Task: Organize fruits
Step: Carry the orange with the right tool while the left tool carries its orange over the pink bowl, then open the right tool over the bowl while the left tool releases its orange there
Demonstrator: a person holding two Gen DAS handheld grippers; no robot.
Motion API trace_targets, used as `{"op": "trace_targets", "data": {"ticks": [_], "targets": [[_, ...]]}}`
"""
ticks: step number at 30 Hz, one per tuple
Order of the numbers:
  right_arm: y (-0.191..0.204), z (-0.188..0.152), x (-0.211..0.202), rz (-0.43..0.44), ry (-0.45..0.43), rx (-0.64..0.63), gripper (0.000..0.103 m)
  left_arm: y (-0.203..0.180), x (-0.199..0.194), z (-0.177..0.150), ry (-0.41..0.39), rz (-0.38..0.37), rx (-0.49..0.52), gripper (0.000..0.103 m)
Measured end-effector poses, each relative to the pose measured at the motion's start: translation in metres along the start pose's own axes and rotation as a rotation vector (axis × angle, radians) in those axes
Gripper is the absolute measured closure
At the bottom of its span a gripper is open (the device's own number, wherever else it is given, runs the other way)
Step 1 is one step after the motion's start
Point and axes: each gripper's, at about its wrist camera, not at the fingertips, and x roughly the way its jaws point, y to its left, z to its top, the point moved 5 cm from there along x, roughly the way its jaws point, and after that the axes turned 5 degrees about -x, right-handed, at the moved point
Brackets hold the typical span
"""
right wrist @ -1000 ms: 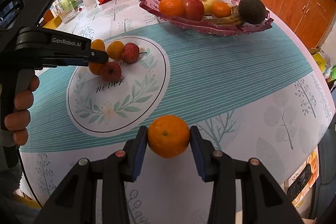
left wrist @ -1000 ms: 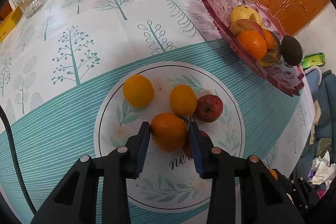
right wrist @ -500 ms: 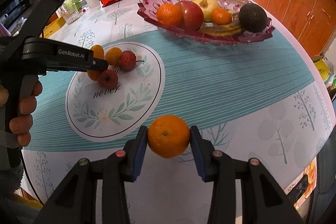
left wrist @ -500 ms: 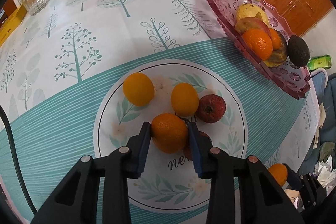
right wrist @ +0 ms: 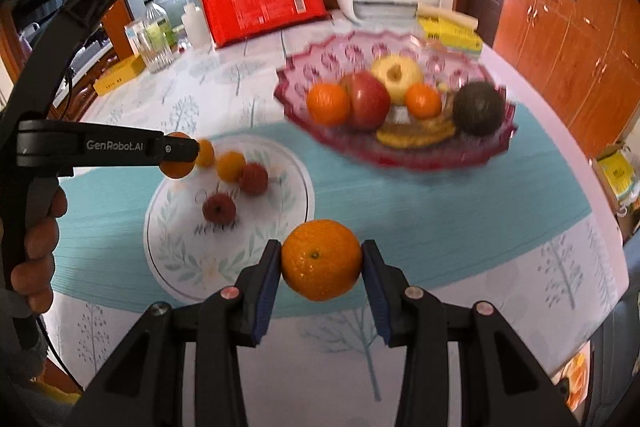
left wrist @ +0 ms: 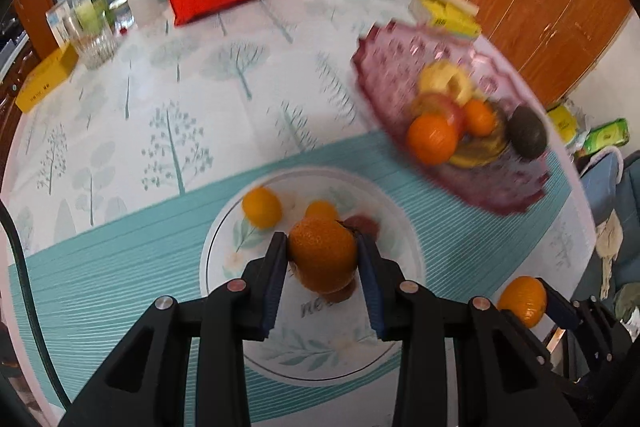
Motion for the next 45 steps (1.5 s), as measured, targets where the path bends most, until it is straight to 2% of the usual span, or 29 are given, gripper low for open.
{"op": "trace_targets", "data": {"ticks": [5,13,21,24,30,38,45], "targets": [[-0.012,0.027,-0.019,0.009,-0.082,-0.007,0.062,-0.025,-0.025,0.018,-0.061,-0.017,0.01,0.069],[-0.046,0.081,-0.047,0.023,-0.222,0.053,0.062,-0.073,-0.057,0.051,-0.155,-0.028,0.051,0.069],[-0.09,0.13,-0.052,-0.03,-0.294,0.12,0.062,-0.106,-0.059,0.085,-0.225,0.002,0.085,0.069],[-0.108,0.143,-0.04,-0.067,-0.284,0.157,0.062,-0.114,-0.045,0.094,-0.219,0.025,0.087,0.069],[-0.138,0.154,-0.003,-0.11,-0.206,0.225,0.062,-0.115,-0.001,0.1,-0.169,0.089,0.099,0.069],[-0.14,0.141,0.039,-0.115,-0.111,0.206,0.062,-0.12,0.042,0.096,-0.101,0.125,0.13,0.069],[-0.138,0.131,0.058,-0.11,-0.053,0.196,0.061,-0.122,0.059,0.092,-0.066,0.145,0.147,0.069]]}}
